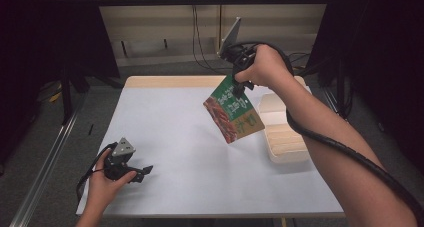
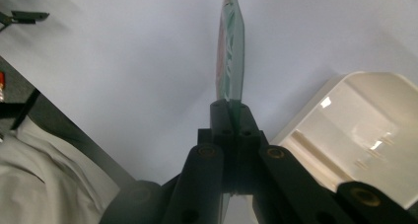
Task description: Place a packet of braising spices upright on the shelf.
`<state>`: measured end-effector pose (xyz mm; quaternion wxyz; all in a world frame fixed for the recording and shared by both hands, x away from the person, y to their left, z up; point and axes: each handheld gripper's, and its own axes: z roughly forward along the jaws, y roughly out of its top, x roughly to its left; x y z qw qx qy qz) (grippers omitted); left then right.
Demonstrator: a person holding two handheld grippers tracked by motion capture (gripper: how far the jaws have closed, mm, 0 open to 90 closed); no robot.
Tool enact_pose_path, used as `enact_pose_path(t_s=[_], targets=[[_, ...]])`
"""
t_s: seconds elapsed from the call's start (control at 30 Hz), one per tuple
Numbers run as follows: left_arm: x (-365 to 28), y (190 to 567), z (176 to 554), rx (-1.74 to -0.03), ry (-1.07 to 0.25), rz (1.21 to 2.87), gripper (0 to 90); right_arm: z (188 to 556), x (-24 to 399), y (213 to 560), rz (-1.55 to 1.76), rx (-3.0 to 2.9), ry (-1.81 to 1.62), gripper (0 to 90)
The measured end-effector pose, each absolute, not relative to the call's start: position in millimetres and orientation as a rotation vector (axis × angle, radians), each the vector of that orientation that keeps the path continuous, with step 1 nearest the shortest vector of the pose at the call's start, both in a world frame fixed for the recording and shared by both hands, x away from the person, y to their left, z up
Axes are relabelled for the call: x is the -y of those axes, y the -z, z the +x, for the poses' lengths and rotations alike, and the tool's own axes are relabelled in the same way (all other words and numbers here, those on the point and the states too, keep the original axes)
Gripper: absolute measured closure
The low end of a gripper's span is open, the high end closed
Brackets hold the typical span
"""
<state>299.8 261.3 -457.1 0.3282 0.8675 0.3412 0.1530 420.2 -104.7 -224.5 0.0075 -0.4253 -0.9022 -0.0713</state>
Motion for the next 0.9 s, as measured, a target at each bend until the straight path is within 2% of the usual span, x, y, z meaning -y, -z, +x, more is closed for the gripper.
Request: enact_pose_path(t_s=[0.63,0.9], targets=[[-267,452,299,-0.89,-0.314,2.208,6.0,443,123,189,-1.216,2.931,0.184,90.0],[-269,450,297,-0.907,-0.323,2.175,6.0,451,138,178,-1.225,2.932,0.219,90.0]])
